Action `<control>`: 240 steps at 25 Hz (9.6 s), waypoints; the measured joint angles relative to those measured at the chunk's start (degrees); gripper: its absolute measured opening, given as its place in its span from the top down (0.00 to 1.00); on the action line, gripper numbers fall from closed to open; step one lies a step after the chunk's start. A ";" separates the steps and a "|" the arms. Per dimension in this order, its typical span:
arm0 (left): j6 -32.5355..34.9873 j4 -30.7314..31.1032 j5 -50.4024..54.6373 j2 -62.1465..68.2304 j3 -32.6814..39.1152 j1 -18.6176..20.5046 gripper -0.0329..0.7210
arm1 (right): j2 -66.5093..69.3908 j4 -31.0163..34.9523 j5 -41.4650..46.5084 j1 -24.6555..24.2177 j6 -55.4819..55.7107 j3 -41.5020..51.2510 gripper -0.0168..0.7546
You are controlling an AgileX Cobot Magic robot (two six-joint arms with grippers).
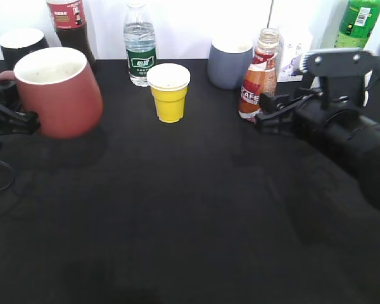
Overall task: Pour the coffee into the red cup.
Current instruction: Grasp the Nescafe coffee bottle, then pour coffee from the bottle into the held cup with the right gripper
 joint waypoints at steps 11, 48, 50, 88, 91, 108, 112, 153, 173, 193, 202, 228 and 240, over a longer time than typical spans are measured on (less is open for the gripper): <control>0.00 0.16 0.00 0.00 0.00 0.00 0.86 | 16.06 0.61 -14.01 0.00 1.72 -6.21 0.11; 0.00 3.14 -0.07 0.00 0.00 0.00 0.86 | 31.19 -0.21 -10.96 -3.26 -2.58 -26.92 0.29; 0.00 3.14 -0.09 0.00 0.00 0.00 0.86 | 29.53 -0.21 -10.96 -3.26 -4.04 -24.65 0.29; -7.52 29.02 -0.87 0.00 0.00 -0.19 0.86 | 1.10 -33.36 11.53 7.91 -44.97 -19.81 0.29; -7.76 31.45 -0.87 0.00 0.00 -0.19 0.86 | 1.10 -33.36 11.46 7.91 -50.33 -19.81 0.29; -7.80 31.71 -1.02 0.00 0.00 -0.19 0.86 | 1.10 -33.37 7.55 7.91 -66.58 -19.81 0.29; -7.80 31.75 -1.16 0.00 0.00 -0.19 0.86 | 1.10 -33.32 7.50 7.91 -67.02 -19.81 0.29; -7.80 31.87 -0.89 0.00 0.00 -0.19 0.85 | 1.10 -33.26 6.31 7.91 -70.28 -19.81 0.29; -7.80 31.92 -0.88 0.00 0.00 -0.19 0.85 | 1.10 -33.14 5.95 7.91 -71.28 -19.87 0.29; -7.80 31.97 -0.59 0.00 0.00 -0.19 0.83 | 1.10 -33.14 4.65 7.91 -72.64 -19.93 0.29; -7.80 31.97 -0.47 0.00 0.00 -0.19 0.83 | 1.10 -33.14 4.60 7.91 -73.70 -19.93 0.29; -7.80 32.10 -0.47 0.00 0.00 -0.19 0.83 | 1.10 -33.14 4.19 7.91 -76.68 -19.93 0.29; -7.75 32.14 -0.43 0.00 0.00 -0.19 0.83 | 1.10 -33.09 4.13 7.91 -76.92 -19.93 0.29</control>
